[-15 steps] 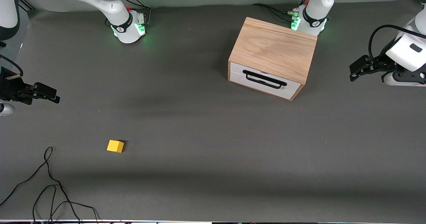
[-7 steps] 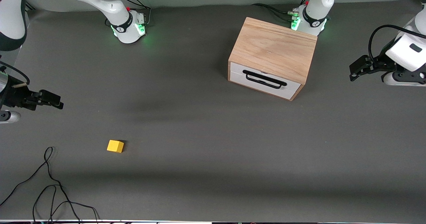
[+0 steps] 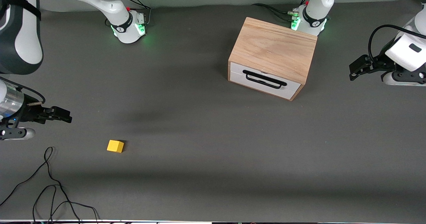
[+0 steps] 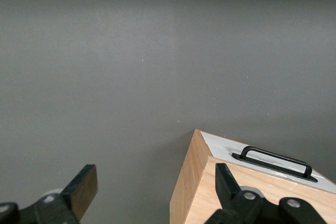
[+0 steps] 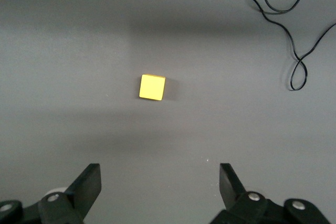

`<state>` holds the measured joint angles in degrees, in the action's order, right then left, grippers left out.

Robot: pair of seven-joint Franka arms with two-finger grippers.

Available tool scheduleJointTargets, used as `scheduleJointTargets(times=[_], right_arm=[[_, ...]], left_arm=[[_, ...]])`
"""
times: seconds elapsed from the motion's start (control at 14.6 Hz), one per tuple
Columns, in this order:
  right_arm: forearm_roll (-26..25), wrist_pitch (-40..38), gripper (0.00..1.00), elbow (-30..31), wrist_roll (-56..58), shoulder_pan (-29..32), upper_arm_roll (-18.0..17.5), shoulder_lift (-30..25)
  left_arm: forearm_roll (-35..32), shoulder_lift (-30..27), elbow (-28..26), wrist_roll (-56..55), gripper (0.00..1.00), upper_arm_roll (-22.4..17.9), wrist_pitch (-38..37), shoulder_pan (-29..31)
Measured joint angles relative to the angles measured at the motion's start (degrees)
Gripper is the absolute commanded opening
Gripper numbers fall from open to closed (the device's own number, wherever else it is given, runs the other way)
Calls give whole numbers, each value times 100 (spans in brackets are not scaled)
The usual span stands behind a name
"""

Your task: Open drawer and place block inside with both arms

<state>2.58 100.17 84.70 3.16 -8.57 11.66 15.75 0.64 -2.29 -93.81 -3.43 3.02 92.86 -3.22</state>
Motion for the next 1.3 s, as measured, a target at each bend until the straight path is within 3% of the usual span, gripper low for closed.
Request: scheduleJointTargets(times=[0.96,1.3], right_arm=[[91,-27,100,-91,0,-3,-16,-67],[91,-371,100,-255,0,0,-19,-72]], left_arm=[[0,0,0,0,100,6,-8,0],[0,0,0,0,100,6,-8,0]])
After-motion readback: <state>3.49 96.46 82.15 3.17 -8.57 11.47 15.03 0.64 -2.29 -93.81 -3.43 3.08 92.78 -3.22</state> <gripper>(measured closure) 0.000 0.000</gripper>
